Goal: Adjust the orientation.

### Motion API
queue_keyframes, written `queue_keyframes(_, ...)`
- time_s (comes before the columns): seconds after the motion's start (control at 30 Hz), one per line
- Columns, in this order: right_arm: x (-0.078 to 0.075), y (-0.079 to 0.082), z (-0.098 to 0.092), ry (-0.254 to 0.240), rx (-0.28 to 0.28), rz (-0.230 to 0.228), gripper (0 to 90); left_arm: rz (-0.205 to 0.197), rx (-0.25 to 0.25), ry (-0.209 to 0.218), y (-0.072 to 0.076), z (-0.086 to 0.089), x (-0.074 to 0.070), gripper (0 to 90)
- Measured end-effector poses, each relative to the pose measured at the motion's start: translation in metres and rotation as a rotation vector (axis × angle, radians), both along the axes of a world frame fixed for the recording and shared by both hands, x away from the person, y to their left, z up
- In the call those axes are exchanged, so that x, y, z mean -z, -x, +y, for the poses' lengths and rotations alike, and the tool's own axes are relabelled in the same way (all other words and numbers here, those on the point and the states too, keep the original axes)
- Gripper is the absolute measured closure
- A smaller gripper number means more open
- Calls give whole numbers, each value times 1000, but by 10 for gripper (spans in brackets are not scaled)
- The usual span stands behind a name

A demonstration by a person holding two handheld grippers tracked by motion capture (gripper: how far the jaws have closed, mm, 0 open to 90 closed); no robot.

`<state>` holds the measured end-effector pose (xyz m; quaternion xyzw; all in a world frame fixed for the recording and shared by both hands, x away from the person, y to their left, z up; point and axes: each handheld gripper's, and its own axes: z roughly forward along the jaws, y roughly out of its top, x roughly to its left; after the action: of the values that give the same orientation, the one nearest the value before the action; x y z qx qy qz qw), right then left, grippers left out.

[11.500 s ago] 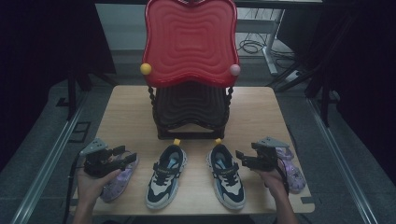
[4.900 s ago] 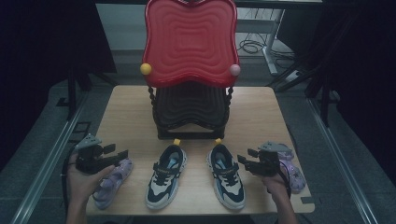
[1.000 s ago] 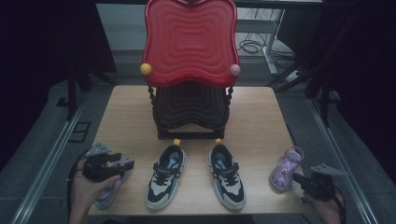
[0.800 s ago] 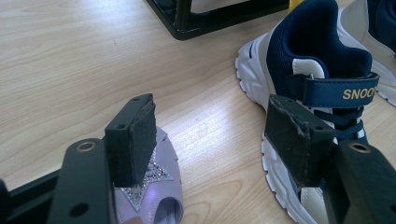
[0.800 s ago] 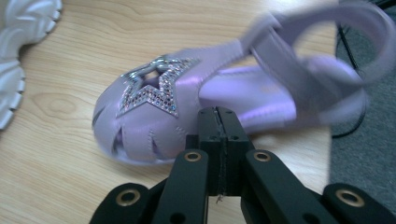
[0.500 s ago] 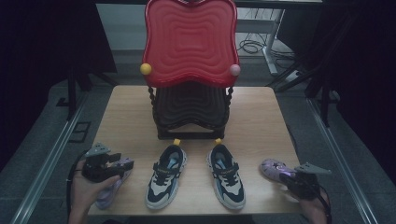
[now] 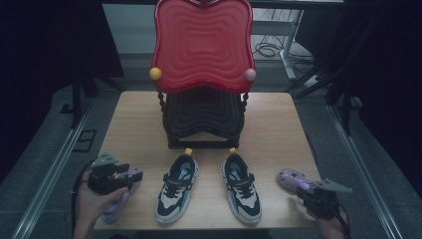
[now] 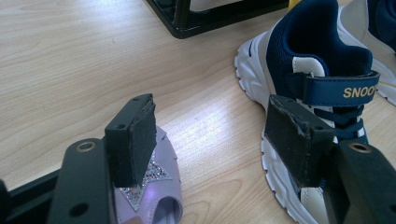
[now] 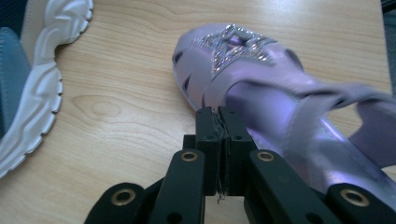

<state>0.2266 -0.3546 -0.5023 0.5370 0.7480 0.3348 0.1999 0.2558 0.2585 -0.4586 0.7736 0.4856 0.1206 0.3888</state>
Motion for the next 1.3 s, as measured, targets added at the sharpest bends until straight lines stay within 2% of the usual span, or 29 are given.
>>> queue_keyframes(0.23,-21,3,-7,-20,-18,-59,896,-2,-4,0,0,2,0,341)
queue_keyframes(0.33,-26,-1,-18,-21,2,-69,897,-2,-3,-3,0,1,0,341)
queue_keyframes(0.43,-29,-7,-32,-42,20,-77,897,-4,-5,-4,0,1,0,340)
queue_keyframes(0.7,-42,-14,-58,-60,67,-123,897,-6,-15,-5,2,5,-1,340)
queue_keyframes(0.83,-38,-19,-71,-40,98,-114,897,-7,-19,-5,2,6,-1,340)
queue_keyframes(0.97,-21,-25,-87,-43,129,-73,897,-7,-22,-7,2,7,-1,340)
queue_keyframes(1.13,-12,-27,-93,-34,140,-50,897,-5,-22,-8,2,7,0,340)
queue_keyframes(1.3,-7,-27,-95,-31,126,-29,897,-4,-25,-8,2,9,0,340)
